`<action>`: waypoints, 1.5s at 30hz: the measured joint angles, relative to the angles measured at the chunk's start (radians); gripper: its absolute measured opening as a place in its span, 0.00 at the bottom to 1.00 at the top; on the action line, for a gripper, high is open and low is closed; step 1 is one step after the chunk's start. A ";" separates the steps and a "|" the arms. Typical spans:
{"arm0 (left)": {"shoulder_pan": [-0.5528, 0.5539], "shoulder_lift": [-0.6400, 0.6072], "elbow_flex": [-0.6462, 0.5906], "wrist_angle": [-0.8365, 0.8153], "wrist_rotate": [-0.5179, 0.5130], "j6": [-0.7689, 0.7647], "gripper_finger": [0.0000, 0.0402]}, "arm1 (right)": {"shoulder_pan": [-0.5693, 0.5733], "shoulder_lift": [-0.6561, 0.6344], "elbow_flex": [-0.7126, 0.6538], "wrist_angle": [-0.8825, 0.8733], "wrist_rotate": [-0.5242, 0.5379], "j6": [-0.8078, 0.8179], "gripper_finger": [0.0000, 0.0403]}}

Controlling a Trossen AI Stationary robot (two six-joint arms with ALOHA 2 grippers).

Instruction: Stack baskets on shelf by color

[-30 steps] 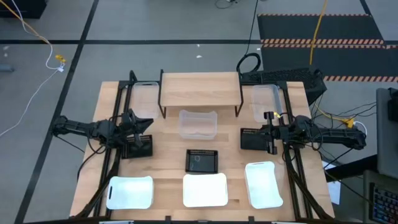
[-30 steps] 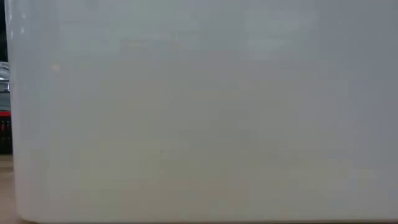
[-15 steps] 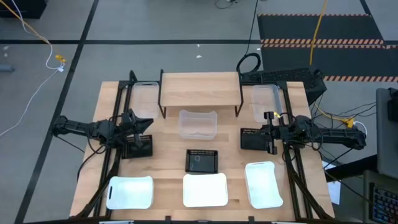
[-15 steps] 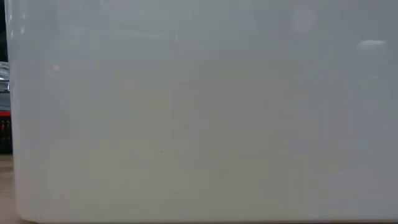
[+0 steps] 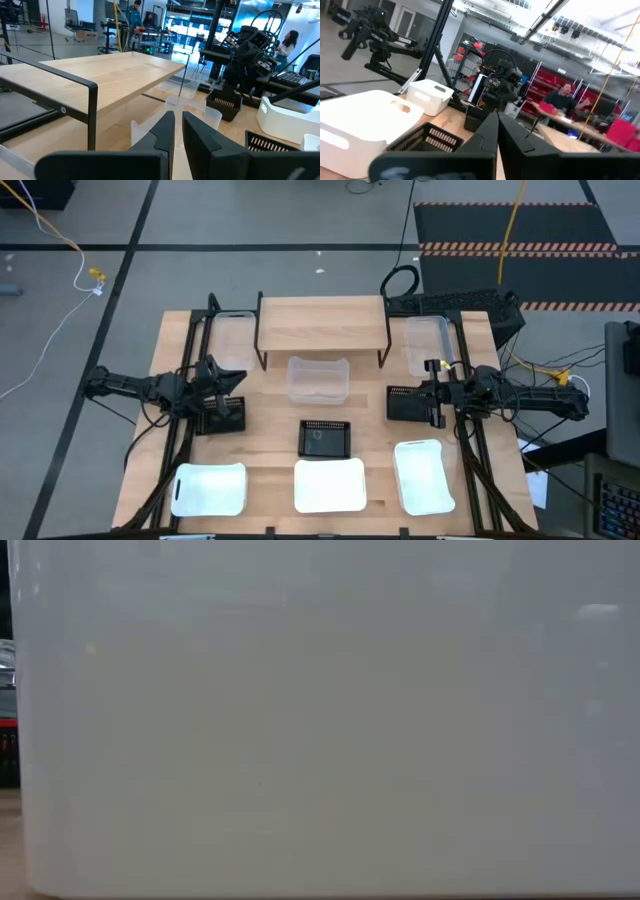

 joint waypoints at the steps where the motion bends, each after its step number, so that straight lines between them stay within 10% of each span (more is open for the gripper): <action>1: 0.000 0.000 0.000 0.000 0.000 0.000 0.09 | 0.000 0.000 0.000 0.013 0.000 -0.031 0.00; 8: 0.000 0.000 0.000 0.000 0.000 0.000 0.09 | 0.000 0.000 0.000 0.099 -0.003 -0.149 0.00; 17: 0.000 0.000 0.000 0.003 0.000 0.000 0.09 | 0.001 0.000 0.000 0.316 -0.025 0.477 0.00; 24: 0.000 0.000 -0.002 0.027 0.000 -0.005 0.09 | 0.001 0.001 0.000 0.396 -0.025 0.569 0.00; 33: 0.006 0.000 -0.002 0.049 -0.013 0.030 0.09 | -0.001 0.120 0.000 -0.064 0.526 0.458 0.03; 45: 0.036 0.163 -0.001 0.168 0.003 0.081 0.09 | 0.000 0.401 0.340 -0.356 0.583 0.684 0.30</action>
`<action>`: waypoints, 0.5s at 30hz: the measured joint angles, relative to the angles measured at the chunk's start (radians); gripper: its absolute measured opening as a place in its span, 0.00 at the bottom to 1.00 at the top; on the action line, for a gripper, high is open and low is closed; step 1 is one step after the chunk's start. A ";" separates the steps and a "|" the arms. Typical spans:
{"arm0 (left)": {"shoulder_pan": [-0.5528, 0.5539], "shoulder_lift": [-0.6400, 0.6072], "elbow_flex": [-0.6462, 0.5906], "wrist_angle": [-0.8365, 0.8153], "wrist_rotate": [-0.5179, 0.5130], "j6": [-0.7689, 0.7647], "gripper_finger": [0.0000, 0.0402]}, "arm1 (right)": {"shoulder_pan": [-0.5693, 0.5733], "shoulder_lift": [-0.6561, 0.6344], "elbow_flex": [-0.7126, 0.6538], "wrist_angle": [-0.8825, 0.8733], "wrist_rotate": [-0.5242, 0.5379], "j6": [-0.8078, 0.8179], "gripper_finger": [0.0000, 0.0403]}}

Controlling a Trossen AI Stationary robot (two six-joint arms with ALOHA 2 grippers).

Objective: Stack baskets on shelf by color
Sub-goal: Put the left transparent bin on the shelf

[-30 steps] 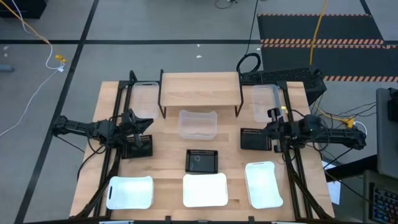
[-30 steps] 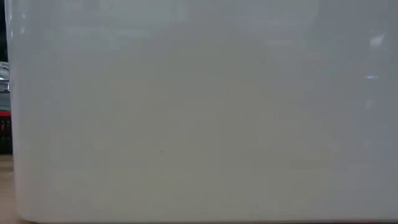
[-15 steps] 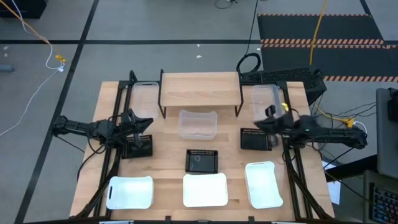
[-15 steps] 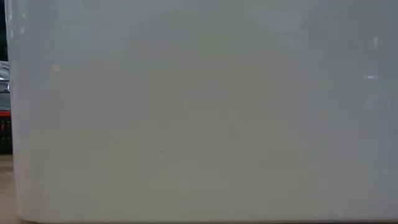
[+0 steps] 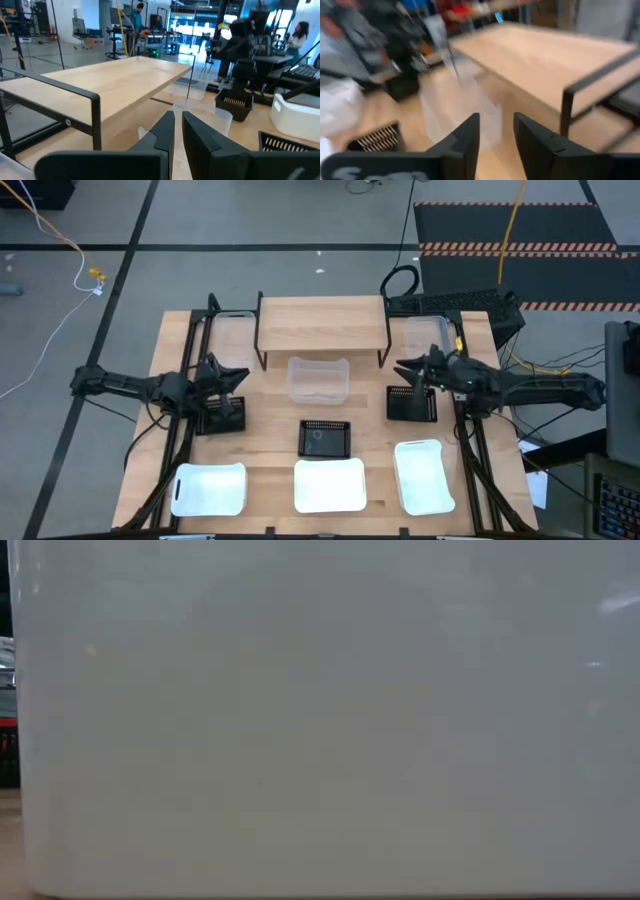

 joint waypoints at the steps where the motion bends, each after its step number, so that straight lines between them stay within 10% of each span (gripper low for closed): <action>1: 0.000 0.029 0.000 0.018 0.000 0.000 0.09 | 0.000 0.030 0.029 -0.042 0.013 0.015 0.31; 9: 0.013 0.263 0.030 0.097 -0.071 0.007 0.19 | -0.001 0.200 0.114 0.035 0.023 -0.042 0.35; 15: 0.075 0.402 0.333 -0.530 -0.197 -0.248 0.42 | -0.001 0.210 0.116 0.089 0.050 -0.094 0.35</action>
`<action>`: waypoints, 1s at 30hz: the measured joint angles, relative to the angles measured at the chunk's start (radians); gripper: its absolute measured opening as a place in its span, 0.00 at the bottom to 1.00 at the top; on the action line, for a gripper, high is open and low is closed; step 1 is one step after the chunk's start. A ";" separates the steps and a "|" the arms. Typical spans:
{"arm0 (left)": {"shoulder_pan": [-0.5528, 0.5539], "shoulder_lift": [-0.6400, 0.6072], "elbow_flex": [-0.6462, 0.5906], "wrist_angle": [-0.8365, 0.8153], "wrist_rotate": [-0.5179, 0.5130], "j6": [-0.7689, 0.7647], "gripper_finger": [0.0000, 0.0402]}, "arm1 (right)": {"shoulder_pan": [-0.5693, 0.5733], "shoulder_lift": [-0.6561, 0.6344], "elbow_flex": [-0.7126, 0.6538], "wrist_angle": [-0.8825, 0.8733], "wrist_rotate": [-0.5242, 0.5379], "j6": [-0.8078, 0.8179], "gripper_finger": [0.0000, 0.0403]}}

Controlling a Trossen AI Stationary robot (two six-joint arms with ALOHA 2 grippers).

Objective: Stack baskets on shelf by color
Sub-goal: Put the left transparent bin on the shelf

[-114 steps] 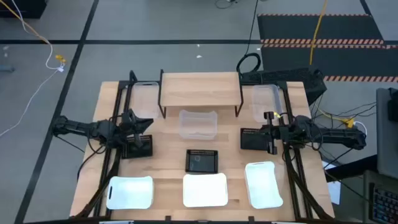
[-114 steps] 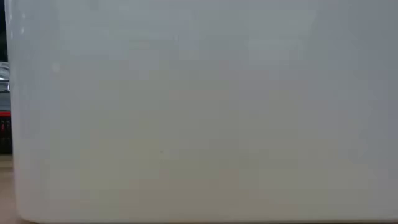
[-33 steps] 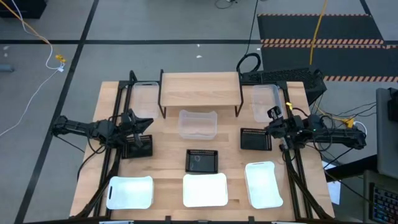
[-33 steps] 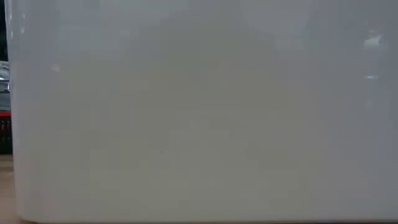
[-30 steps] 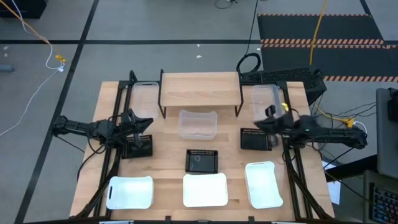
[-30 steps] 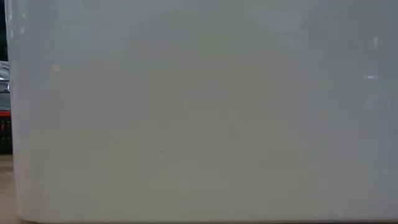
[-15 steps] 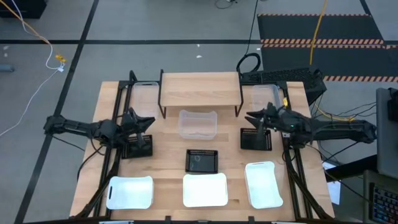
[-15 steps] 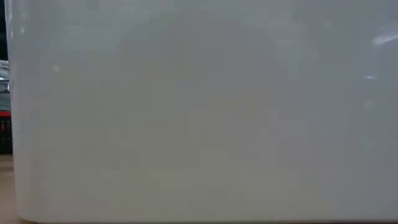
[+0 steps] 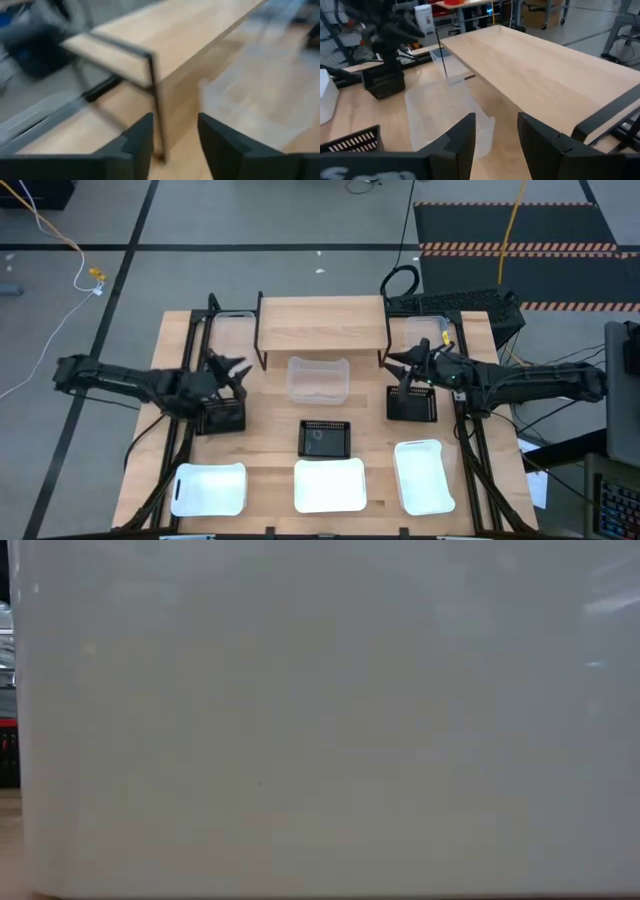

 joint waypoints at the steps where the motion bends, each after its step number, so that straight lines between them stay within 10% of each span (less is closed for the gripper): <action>1: 0.009 0.019 0.055 -0.110 0.000 -0.046 0.45 | 0.000 -0.001 0.000 0.000 0.001 -0.006 0.35; 7: 0.061 0.135 0.217 -0.404 0.026 -0.120 0.53 | 0.000 0.008 0.000 0.023 0.017 -0.091 0.35; 30: 0.389 0.445 0.203 -0.298 0.303 0.091 0.53 | -0.106 0.047 -0.064 0.361 0.023 -0.380 0.35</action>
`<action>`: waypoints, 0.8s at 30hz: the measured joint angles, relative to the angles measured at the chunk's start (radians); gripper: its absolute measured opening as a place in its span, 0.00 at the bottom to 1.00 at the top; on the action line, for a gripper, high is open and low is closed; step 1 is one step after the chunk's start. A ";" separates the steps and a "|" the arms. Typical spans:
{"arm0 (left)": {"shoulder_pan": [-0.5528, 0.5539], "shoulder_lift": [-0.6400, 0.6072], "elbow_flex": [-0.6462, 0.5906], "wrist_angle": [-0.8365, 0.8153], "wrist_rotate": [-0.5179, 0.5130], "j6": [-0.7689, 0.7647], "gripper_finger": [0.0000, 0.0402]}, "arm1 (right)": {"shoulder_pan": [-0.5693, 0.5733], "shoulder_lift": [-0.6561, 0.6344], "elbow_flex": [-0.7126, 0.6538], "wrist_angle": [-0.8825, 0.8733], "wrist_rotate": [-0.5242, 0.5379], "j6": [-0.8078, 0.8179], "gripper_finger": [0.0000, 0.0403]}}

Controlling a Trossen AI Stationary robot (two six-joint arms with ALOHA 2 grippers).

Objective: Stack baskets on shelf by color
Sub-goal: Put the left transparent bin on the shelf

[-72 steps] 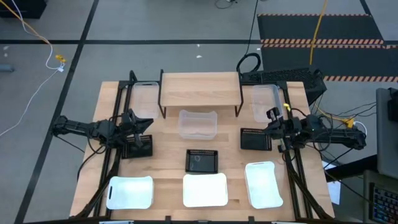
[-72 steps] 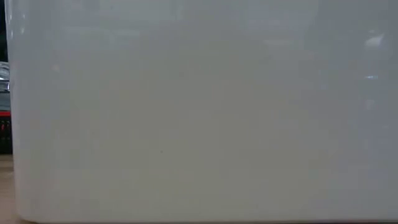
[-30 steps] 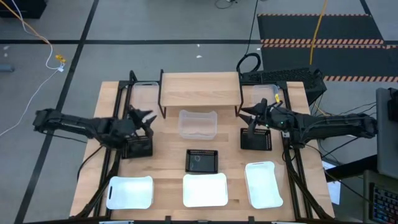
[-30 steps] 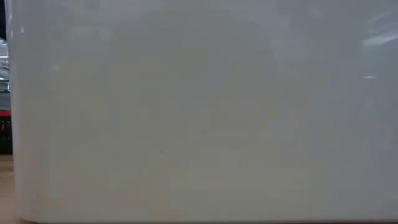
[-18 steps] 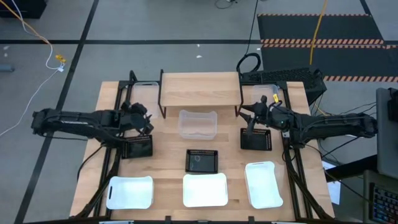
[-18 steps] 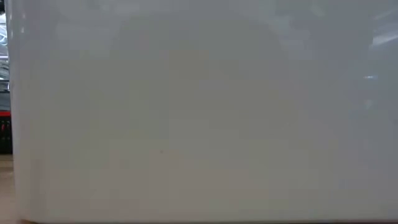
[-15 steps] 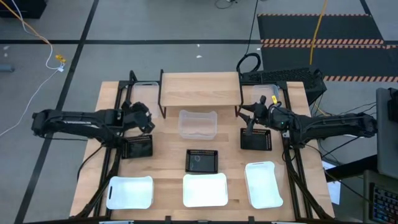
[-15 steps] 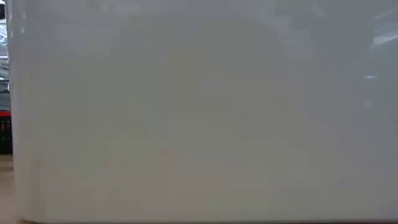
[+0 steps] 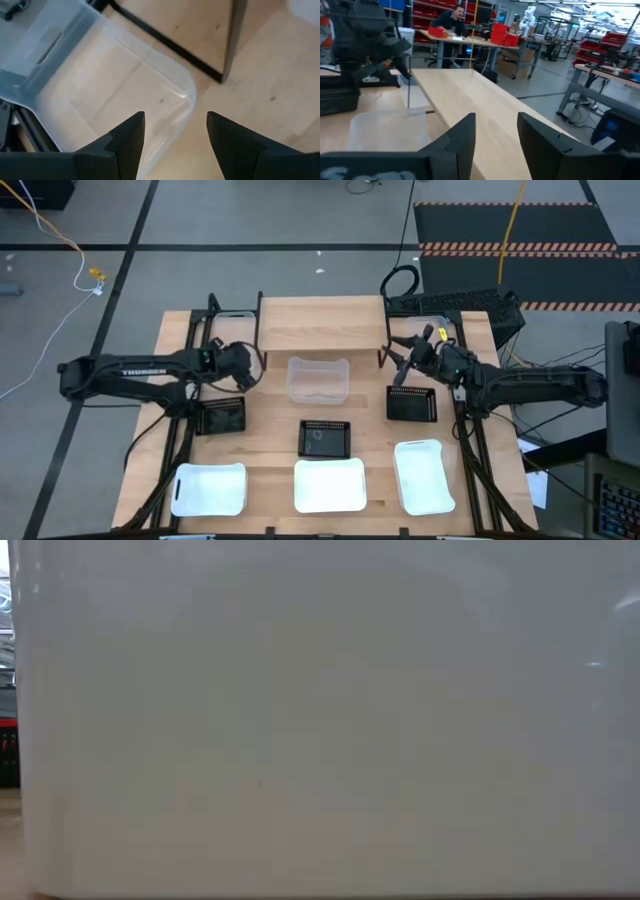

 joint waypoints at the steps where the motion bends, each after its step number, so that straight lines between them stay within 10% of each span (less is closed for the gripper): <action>1: 0.012 0.009 0.000 0.000 0.001 0.006 0.52 | -0.005 0.000 0.000 0.006 0.000 0.000 0.35; 15: 0.127 0.042 0.003 0.002 0.148 0.041 0.05 | -0.013 0.000 0.000 0.012 -0.004 0.001 0.35; 24: 0.061 -0.023 0.230 -0.303 0.044 -0.081 0.02 | -0.013 0.001 0.000 0.007 -0.005 0.004 0.35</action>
